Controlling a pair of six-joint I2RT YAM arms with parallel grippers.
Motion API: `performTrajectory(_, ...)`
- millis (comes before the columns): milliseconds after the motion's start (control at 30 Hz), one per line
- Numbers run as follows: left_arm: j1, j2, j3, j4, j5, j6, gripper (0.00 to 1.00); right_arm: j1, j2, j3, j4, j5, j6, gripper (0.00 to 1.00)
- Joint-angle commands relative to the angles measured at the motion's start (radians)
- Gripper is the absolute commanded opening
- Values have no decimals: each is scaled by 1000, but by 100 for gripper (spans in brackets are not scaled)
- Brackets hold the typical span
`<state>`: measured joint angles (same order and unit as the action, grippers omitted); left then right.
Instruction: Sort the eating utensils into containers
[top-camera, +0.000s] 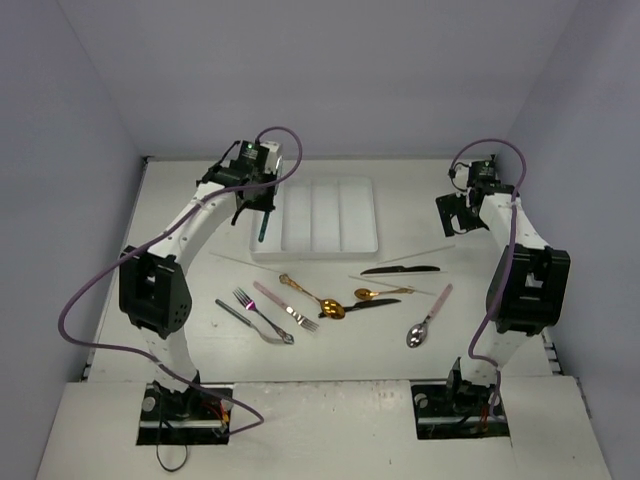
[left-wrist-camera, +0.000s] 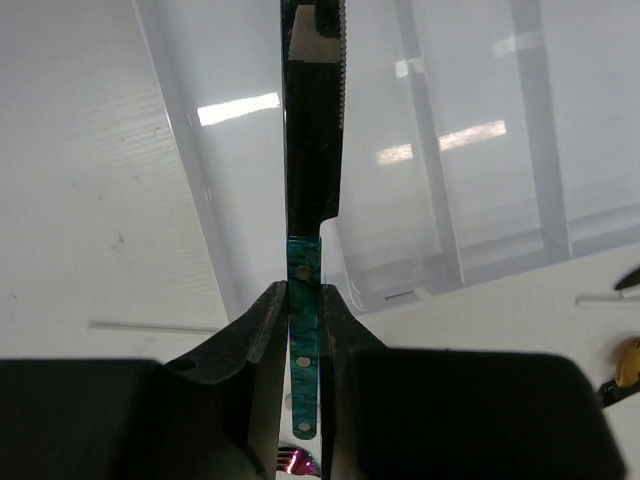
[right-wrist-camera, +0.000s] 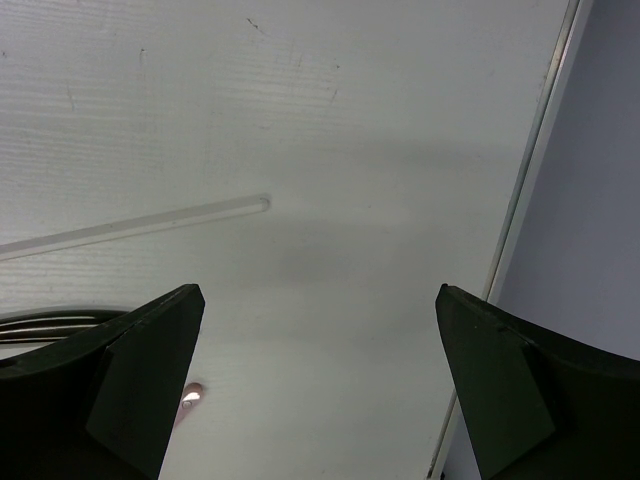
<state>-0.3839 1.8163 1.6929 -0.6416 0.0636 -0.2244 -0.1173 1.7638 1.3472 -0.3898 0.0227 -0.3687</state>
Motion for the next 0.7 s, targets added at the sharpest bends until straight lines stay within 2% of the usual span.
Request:
performTrajectory(0, 25, 25, 54, 43, -107, -158, 0, -5, -23, 20, -4, 27, 1, 100)
performTrajectory(333, 52, 152, 83, 144, -162, -139, 0, -5, -13, 24, -9, 37, -3, 100)
performTrajectory(667, 57, 230, 109, 141, -93, -160, 0, -5, 8, 38, -10, 38, -5, 100)
